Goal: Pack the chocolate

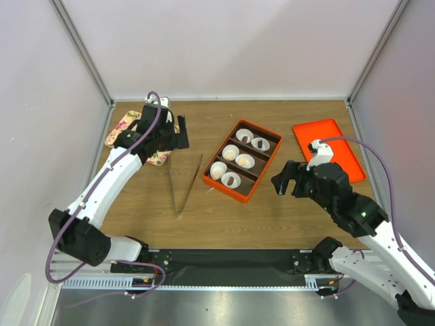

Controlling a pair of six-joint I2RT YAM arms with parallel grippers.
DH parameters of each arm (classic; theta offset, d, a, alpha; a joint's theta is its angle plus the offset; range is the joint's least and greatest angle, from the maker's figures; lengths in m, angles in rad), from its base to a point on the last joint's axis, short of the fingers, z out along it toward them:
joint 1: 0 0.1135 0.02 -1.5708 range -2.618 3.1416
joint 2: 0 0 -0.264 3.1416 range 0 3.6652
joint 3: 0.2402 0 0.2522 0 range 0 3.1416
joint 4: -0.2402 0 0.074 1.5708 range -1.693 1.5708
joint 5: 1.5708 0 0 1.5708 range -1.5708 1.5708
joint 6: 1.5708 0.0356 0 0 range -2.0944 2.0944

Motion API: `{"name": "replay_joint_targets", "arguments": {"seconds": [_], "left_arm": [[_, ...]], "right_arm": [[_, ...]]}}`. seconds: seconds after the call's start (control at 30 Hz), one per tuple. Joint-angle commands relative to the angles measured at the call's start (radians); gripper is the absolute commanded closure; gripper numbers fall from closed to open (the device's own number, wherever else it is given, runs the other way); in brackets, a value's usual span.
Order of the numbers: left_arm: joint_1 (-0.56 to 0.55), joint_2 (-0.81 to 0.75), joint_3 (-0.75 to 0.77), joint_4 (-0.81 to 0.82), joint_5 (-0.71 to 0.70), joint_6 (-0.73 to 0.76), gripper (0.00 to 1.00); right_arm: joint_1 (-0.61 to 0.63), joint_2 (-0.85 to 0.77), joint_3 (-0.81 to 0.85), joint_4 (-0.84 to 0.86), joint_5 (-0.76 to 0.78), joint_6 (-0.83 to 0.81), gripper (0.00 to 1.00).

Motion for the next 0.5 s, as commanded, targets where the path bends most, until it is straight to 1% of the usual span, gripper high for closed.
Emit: {"name": "replay_joint_targets", "arguments": {"seconds": [0.0, 0.03, 0.1, 0.17, 0.2, 0.23, 0.27, 0.33, 0.37, 0.47], "left_arm": [[-0.007, -0.104, -0.029, 0.100, 0.191, 0.048, 0.03], [-0.007, -0.116, -0.049, 0.127, 0.231, 0.046, 0.01], [-0.013, -0.147, -0.068, 0.151, 0.312, 0.046, 0.00], [-0.016, -0.168, -0.100, 0.180, 0.368, 0.046, 0.00], [-0.021, -0.174, -0.109, 0.191, 0.420, 0.042, 0.00], [-0.027, -0.177, -0.128, 0.200, 0.438, 0.042, 0.00], [-0.043, -0.184, -0.134, 0.201, 0.448, 0.042, 0.00], [-0.065, -0.205, -0.157, 0.207, 0.446, 0.042, 0.00], [-0.082, -0.211, -0.166, 0.209, 0.451, 0.042, 0.00], [-0.100, -0.237, -0.187, 0.185, 0.449, 0.045, 0.00]], "right_arm": [[-0.013, 0.073, 0.092, 0.033, 0.061, -0.024, 0.02], [-0.024, 0.116, 0.104, 0.031, 0.076, -0.030, 0.03], [-0.046, 0.162, 0.146, 0.042, 0.083, -0.056, 0.03], [-0.101, 0.237, 0.177, 0.047, 0.072, -0.077, 0.03], [-0.124, 0.263, 0.193, 0.045, 0.064, -0.094, 0.03], [-0.188, 0.296, 0.224, 0.044, 0.043, -0.100, 0.04], [-0.216, 0.349, 0.239, 0.045, 0.027, -0.105, 0.04], [-0.274, 0.403, 0.279, 0.050, -0.006, -0.128, 0.07], [-0.324, 0.453, 0.292, 0.050, -0.011, -0.134, 0.08], [-0.383, 0.523, 0.347, 0.038, -0.009, -0.169, 0.12]]}}
